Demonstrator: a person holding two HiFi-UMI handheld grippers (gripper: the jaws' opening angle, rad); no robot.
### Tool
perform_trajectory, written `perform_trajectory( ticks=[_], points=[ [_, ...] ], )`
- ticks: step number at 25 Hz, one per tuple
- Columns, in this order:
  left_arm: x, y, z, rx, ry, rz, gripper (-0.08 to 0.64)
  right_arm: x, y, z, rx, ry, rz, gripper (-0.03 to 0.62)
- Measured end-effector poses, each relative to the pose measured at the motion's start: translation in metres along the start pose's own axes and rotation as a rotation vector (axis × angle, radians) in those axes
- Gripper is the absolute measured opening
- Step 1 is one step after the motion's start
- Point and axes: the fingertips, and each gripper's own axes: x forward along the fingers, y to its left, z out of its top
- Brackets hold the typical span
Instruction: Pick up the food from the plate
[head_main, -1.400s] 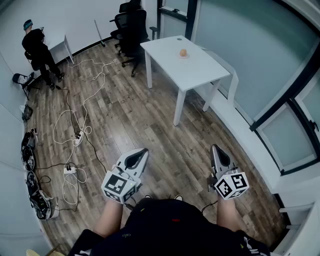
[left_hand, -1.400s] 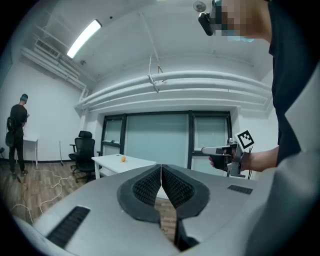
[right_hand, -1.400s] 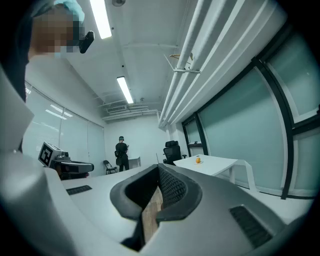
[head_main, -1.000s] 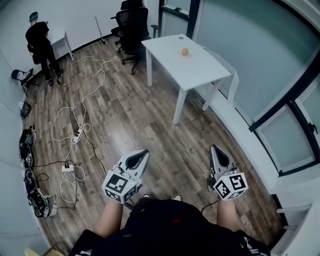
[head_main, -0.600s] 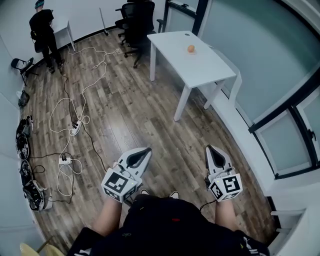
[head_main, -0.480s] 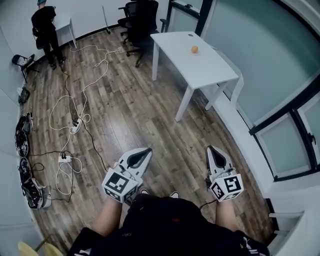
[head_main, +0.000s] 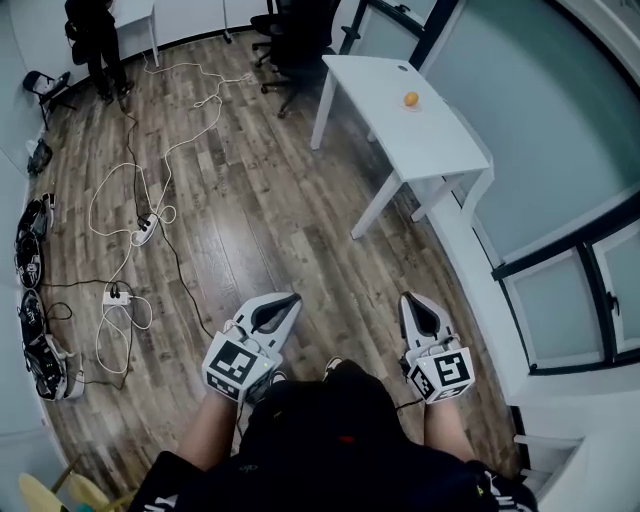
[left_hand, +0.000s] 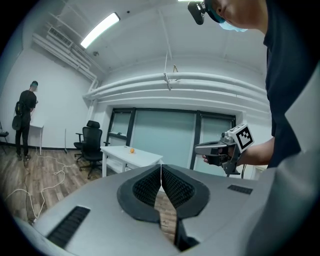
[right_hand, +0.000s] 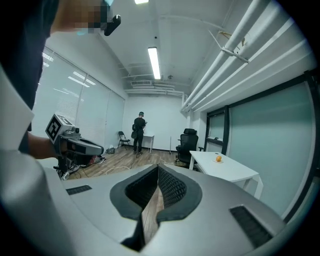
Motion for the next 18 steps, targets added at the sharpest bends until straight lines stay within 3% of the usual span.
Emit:
perform_trajectory(
  ticks=[10, 18],
  points=[
    [0.063, 0.07, 0.019, 0.016, 0.021, 0.048, 0.023, 0.099, -0.057, 0.003, 0.051, -0.001, 0.041, 0.024],
    [0.175, 0.11, 0.054, 0.048, 0.029, 0.059, 0.023, 0.171, -0.165, 0.024, 0.063, -0.054, 0.048, 0.025]
  ],
)
